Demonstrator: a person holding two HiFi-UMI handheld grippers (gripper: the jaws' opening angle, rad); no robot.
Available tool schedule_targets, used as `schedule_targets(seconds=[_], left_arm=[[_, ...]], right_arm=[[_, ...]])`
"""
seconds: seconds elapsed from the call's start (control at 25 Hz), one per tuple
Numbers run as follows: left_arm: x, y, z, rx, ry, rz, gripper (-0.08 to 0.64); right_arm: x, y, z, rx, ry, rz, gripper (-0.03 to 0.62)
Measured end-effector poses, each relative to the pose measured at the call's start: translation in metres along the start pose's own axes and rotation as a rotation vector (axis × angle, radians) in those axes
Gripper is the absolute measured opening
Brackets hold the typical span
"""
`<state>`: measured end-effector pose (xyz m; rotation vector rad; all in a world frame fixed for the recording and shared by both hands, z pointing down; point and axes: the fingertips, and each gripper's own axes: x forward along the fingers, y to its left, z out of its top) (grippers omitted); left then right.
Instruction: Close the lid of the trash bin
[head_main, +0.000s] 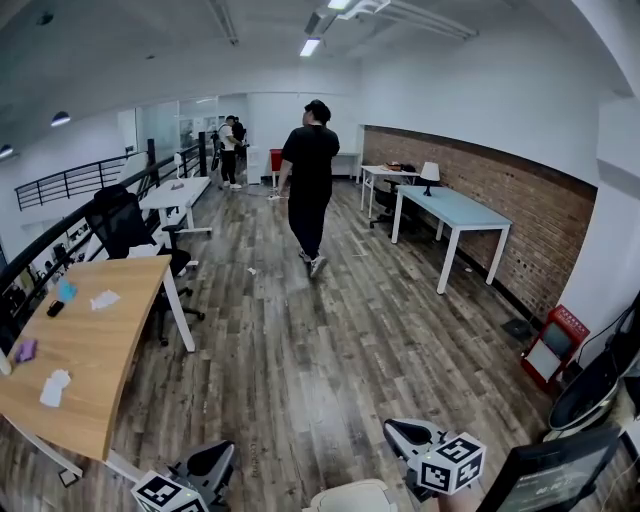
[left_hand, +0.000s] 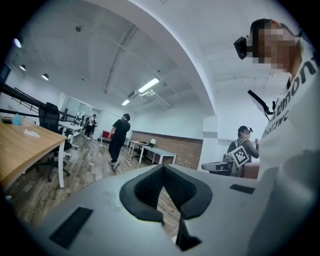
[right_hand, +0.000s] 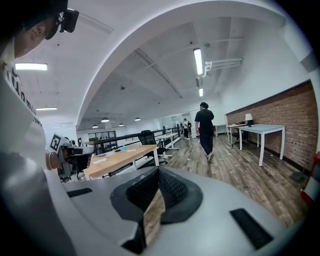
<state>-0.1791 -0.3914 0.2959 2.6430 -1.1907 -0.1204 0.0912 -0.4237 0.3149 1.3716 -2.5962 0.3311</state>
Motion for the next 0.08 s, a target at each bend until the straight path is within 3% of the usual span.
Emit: schedule_targets(seconds=[0.08], left_arm=[[0.0009,0.007,0.0009,0.002,-0.007,0.011,0.006]], right_arm=[[0.0022,-0.0017,-0.0009,-0.006,0.002,-0.003,0.011]])
